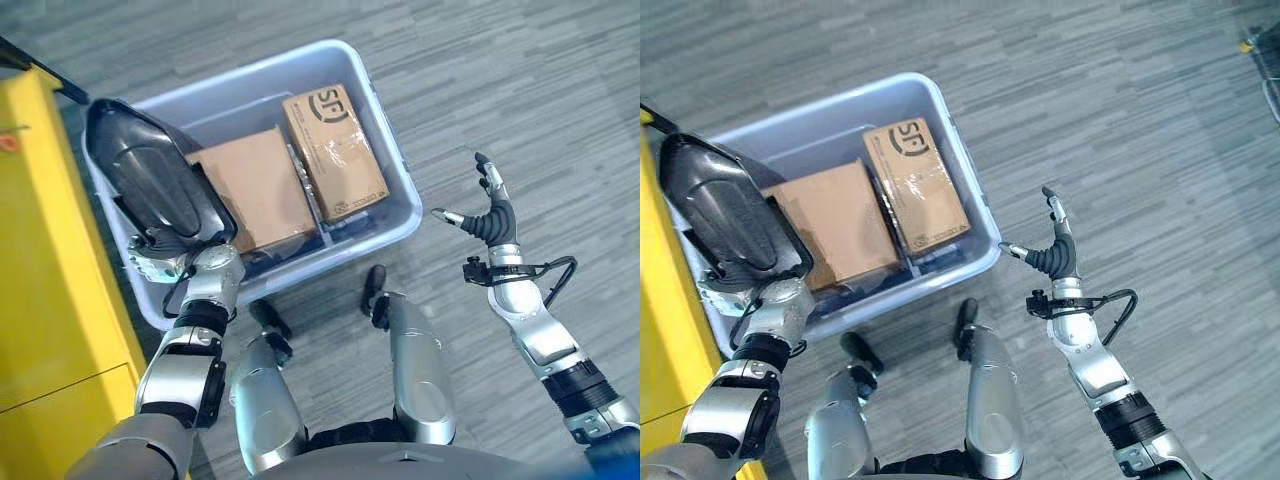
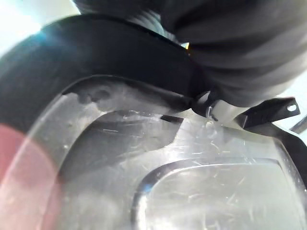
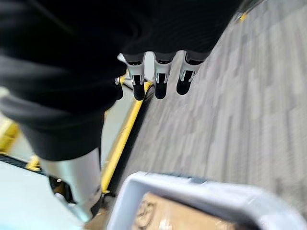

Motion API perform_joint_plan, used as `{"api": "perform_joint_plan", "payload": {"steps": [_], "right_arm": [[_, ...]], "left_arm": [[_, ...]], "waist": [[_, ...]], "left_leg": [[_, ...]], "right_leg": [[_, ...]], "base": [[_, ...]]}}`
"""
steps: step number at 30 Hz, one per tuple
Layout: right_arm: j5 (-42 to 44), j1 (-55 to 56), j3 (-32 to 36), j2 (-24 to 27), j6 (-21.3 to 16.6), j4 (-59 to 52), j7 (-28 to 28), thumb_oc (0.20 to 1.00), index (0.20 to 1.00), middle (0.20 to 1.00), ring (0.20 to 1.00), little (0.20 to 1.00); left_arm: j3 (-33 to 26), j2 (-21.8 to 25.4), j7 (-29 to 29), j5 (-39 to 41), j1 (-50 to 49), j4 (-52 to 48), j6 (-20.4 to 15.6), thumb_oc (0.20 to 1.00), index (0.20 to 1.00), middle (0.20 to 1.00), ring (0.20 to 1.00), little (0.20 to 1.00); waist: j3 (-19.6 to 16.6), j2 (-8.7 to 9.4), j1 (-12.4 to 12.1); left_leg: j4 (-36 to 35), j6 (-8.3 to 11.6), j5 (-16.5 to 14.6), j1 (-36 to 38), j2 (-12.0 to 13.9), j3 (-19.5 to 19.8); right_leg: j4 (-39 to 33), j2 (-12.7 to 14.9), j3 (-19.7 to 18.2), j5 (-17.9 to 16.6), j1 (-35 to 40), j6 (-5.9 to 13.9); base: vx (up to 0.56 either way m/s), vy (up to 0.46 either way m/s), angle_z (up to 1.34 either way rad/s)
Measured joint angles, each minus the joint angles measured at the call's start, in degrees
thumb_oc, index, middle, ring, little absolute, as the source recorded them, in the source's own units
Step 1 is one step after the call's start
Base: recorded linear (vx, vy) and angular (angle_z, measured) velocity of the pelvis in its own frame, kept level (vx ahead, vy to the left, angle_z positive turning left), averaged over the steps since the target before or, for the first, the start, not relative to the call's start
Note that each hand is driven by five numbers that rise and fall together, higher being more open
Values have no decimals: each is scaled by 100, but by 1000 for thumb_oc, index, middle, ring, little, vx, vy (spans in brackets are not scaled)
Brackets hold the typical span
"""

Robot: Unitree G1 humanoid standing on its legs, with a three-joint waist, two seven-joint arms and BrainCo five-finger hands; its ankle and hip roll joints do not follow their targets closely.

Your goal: Move parts from the plastic box to the shelf.

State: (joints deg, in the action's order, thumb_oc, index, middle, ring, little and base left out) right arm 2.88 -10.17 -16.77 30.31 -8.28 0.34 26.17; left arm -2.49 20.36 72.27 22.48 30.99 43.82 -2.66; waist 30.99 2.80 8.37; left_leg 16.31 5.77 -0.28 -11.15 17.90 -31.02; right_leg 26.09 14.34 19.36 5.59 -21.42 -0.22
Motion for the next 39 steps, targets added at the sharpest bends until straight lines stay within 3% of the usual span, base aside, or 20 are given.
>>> {"api": "perform_joint_plan", "payload": {"steps": [5,8,10,12,13,16,18,19,22,24,27,31,34,35,36,37,38,39], "right_arm": [[42,412,89,237,-79,-48,-562,1000,1000,1000,1000,1000],[43,744,43,295,-121,-47,-949,1000,1000,1000,1000,1000],[106,973,-201,217,-121,-53,-1246,1000,1000,1000,1000,1000],[262,1015,-281,124,-88,-14,-1370,1000,1000,1000,1000,1000],[285,1008,-408,87,-87,1,-1495,1000,1000,1000,1000,1000],[569,1014,-436,-271,93,17,-1826,1000,1000,1000,1000,1000],[739,1033,-545,-500,271,102,-1981,1000,1000,1000,1000,1000],[763,1060,-791,-567,304,124,-2055,1000,1000,1000,1000,1000],[932,1059,-740,-732,304,107,-2026,1000,1000,1000,1000,1000],[1006,1020,-648,-811,307,87,-1907,1000,1000,1000,1000,1000],[1103,993,-600,-908,316,71,-1723,1000,1000,1000,1000,1000],[1274,972,-378,-1137,329,76,-1212,1000,1000,1000,1000,1000],[1360,928,-267,-1215,277,76,-1071,1000,1000,1000,1000,1000],[1365,947,-246,-1205,228,75,-1073,1000,1000,1000,1000,1000],[1365,1017,-241,-1200,190,53,-1072,1000,1000,1000,1000,1000],[1364,1052,-246,-1185,169,52,-1081,1000,1000,1000,1000,1000],[1361,1066,-208,-1179,129,57,-1088,1000,1000,1000,1000,1000],[1361,1141,-117,-1172,28,61,-1087,1000,1000,1000,1000,1000]], "left_arm": [[-216,456,-30,-506,-394,-698,-388,200,200,200,200,200],[-234,483,-123,-638,-466,-1057,-705,200,200,200,200,200],[-172,476,-495,-832,-700,-1619,-880,200,200,200,200,200],[84,377,-937,-830,-880,-2008,-816,200,200,200,200,200],[268,350,-1262,-820,-1062,-2117,-691,200,200,200,200,200],[807,154,-2041,-738,-1599,-2220,-217,200,200,200,200,200],[1145,-221,-2492,-731,-2200,-2334,13,200,200,200,200,200],[1407,-501,-2928,-754,-3000,-2492,120,200,200,200,200,200],[1491,-484,-3435,-754,-3807,-2518,268,200,200,200,200,200],[1476,-342,-3790,-751,-4020,-2704,265,200,200,200,200,200],[1459,-64,-4234,-827,-4116,-3273,219,200,200,200,200,200],[1425,325,-4846,-872,-3821,-3810,0,200,200,200,200,200],[1431,373,-4915,-1137,-3715,-3805,3,200,200,200,200,200],[1412,383,-4911,-1210,-3620,-3780,6,200,200,200,200,200],[1380,413,-4900,-1259,-3508,-3796,12,200,200,200,200,200],[1362,471,-4890,-1264,-3452,-3832,8,200,200,200,200,200],[1320,534,-4889,-1260,-3428,-3844,9,200,200,200,200,200],[1309,524,-4861,-1254,-3431,-3845,11,200,200,200,200,200]], "waist": [[-250,-512,-3],[-902,-929,-17],[-1495,-1070,-115],[-1610,-1049,-189],[-1836,-1029,-281],[-2039,-955,-472],[-2016,-798,-606],[-1970,-583,-820],[-1895,-304,-1226],[-1850,-250,-1481],[-1811,-173,-1639],[-1559,9,-1728],[-1483,-43,-1681],[-1461,-92,-1643],[-1438,-168,-1466],[-1441,-175,-1415],[-1466,-134,-1432],[-1479,-180,-1335]], "left_leg": [[-471,1,21,1015,-228,-151],[-764,6,44,1176,-408,-159],[-941,12,64,1466,-465,-152],[-939,9,70,1701,-463,-132],[-958,7,68,1702,-482,-122],[-1033,5,68,1696,-519,28],[-1036,-3,63,1631,-541,172],[-1040,-5,64,1557,-563,352],[-1029,-56,81,1437,-639,607],[-1049,-139,82,1328,-746,709],[-1103,-306,62,1185,-1024,949],[-930,-640,-124,874,-1461,1128],[-1204,-854,-89,1085,-1573,1092],[-1359,-941,-25,1142,-1619,1307],[-1595,-922,108,1185,-1579,1492],[-1781,-931,220,1245,-1594,1591],[-1939,-970,343,1318,-1674,1693],[-2036,-948,402,1347,-1664,1795]], "right_leg": [[-234,92,-70,141,864,272],[-417,141,-3,125,1026,368],[-632,128,80,120,1394,429],[-757,93,205,95,1782,450],[-803,97,222,119,1802,483],[-820,109,398,114,1912,503],[-837,133,537,117,2000,509],[-858,159,706,119,2080,520],[-986,235,925,89,2203,566],[-1159,315,1110,6,2327,684],[-1446,421,1158,-122,2446,826],[-1808,726,1192,-825,2571,883],[-1624,888,1266,-1516,2436,807],[-1407,845,1104,-1419,2328,911],[-1245,523,669,-865,2287,1090],[-1221,266,483,-675,2257,1118],[-1160,-62,423,-498,2172,1091],[-1176,-430,151,-199,2174,923]], "base": [[118,181,0],[118,110,7],[139,131,12],[80,130,18],[22,93,17],[-12,96,23],[-58,97,45],[-66,138,62],[-75,201,55],[-82,204,46],[-86,246,52],[-87,296,40],[-24,117,4],[9,20,53],[-40,-62,75],[-35,-75,75],[-16,-108,60],[45,-106,63]]}}
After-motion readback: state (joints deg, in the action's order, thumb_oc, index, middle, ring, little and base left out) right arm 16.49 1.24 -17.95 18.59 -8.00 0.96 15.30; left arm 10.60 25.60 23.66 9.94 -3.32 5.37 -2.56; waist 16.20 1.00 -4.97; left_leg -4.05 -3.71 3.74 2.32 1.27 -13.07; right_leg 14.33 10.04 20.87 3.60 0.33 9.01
